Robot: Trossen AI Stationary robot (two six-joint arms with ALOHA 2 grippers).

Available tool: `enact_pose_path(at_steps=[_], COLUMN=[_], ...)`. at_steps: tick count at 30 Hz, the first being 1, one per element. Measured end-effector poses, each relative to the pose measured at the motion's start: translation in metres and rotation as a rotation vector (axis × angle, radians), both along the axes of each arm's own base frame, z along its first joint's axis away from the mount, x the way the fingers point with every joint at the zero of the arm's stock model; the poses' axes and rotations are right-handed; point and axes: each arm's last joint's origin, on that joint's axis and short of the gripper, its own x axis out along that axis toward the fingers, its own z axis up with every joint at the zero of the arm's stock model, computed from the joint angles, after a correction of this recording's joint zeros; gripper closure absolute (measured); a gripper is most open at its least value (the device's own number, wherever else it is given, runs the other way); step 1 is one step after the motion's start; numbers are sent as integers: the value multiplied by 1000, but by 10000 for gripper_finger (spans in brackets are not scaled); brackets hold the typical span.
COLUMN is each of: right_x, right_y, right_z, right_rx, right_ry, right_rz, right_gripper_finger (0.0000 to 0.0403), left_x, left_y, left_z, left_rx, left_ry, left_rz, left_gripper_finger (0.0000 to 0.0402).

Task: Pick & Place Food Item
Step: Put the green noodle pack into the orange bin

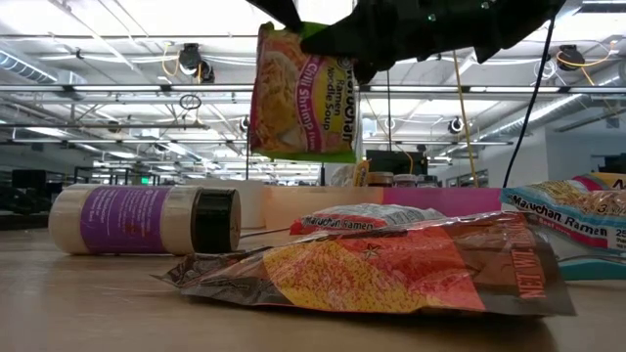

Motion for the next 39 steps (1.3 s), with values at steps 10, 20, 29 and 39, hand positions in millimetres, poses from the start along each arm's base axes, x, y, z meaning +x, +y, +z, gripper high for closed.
enact_pose_path(at_steps=[10, 20, 29, 39], right_x=[0, 0, 0, -2], right_y=[0, 0, -2, -10], right_z=[0, 1, 1, 5], right_rx=[7, 5, -13, -10], right_ry=[-3, -14, -18, -17], right_rz=[0, -1, -4, -27], right_gripper_finger=[357, 402, 402, 403], left_x=[0, 3, 13, -7], left_y=[0, 11, 37, 43], left_z=[0, 0, 2, 35], left_rx=[6, -58, -99, -107], left_ry=[-3, -14, -34, -122], left_rz=[6, 46, 61, 4], left_gripper_finger=[402, 380, 320, 218])
